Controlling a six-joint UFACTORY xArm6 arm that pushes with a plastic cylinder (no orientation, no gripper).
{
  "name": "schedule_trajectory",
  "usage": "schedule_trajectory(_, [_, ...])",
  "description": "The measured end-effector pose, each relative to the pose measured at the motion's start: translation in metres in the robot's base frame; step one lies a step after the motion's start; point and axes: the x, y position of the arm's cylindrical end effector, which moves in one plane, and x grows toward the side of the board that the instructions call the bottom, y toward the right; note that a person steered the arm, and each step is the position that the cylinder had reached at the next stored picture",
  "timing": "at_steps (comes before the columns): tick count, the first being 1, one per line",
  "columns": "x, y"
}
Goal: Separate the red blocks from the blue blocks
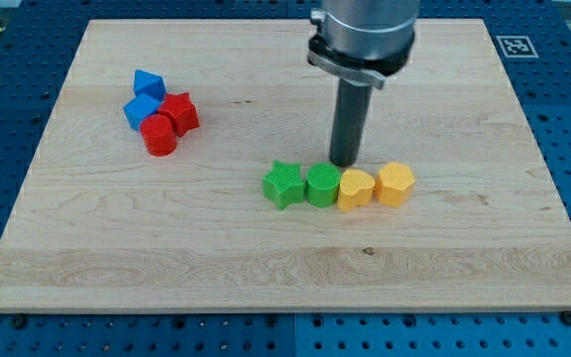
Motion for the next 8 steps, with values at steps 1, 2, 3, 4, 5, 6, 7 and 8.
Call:
schedule_trajectory(1, [-0.014, -0.033])
schedule_trajectory(2, [-0.014, -0.079])
schedule_trajectory(3, [-0.014, -0.118])
schedule_trajectory(4, [-0.005, -0.15])
schedule_trajectory(5, [0.018, -0.169])
schedule_trajectory(6, [0.024, -0.2])
schedule_trajectory(7, [0.0, -0.256])
schedule_trajectory(8, [-0.036, -0.267])
